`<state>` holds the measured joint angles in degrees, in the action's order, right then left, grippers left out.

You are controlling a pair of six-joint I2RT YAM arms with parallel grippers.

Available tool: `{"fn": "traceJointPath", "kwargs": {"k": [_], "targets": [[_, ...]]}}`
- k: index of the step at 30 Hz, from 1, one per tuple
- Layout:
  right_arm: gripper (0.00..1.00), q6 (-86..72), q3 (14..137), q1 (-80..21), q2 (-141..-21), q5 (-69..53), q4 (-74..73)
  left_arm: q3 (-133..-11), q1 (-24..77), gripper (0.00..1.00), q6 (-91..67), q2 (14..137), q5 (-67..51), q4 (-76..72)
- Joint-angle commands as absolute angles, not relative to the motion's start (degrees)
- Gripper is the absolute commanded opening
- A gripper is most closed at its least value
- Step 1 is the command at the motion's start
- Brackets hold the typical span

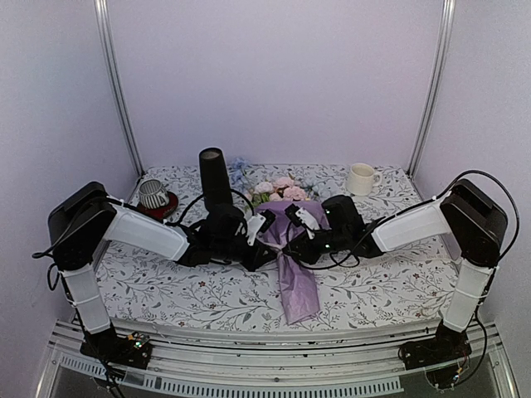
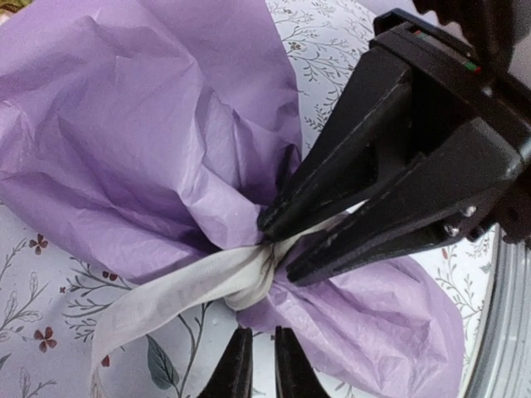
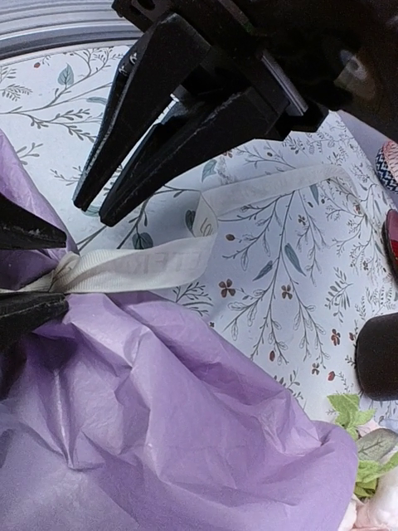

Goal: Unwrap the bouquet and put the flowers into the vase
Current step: Untie the half-tied ribbon from the folded wrapping paper.

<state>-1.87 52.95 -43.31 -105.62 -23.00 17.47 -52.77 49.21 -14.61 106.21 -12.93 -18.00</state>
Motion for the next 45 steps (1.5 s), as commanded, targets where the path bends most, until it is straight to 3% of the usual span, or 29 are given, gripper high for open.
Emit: {"fn": "traceJointPath", "kwargs": {"k": [1, 10, 12, 14, 24, 33, 35, 38, 45], "targets": [[0.21, -1.11, 54.17, -44.08, -106.32, -19.17, 14.94, -54.01, 48.81, 0.13, -14.28, 107.56, -13.62, -18.37], [0.2, -0.62, 54.57, -44.5, -106.48, -15.82, 13.63, -54.45, 48.78, 0.13, -14.57, 107.93, -13.89, -17.86], [0.08, -0.62, 54.55, -44.57, -106.24, -15.68, 13.5, -54.4, 48.81, 0.13, -14.52, 107.93, -14.01, -17.84], [0.04, -0.62, 54.16, -44.57, -105.55, -15.72, 13.89, -54.4, 48.83, 0.13, -14.58, 107.93, -13.98, -17.84], [0.03, -0.63, 44.33, -44.73, -94.79, -22.3, 26.32, -54.31, 48.78, 0.14, -14.39, 107.59, -13.82, -17.88], [0.03, -1.2, 43.06, -44.69, -93.71, -20.95, 27.84, -54.06, 48.84, 0.18, -14.43, 107.49, -14.24, -18.43], [0.1, -1.28, 43.77, -44.69, -94.53, -19.7, 26.89, -53.98, 48.78, 0.22, -14.33, 107.5, -14.08, -18.52], [0.27, -1.12, 45.74, -44.68, -96.7, -16.77, 23.68, -53.97, 48.79, 0.25, -14.28, 107.49, -14.12, -18.67], [0.34, -0.97, 48.16, -44.65, -99.79, -15.44, 20.71, -54.85, 48.83, 0.28, -13.97, 108.39, -13.65, -18.65]]}}
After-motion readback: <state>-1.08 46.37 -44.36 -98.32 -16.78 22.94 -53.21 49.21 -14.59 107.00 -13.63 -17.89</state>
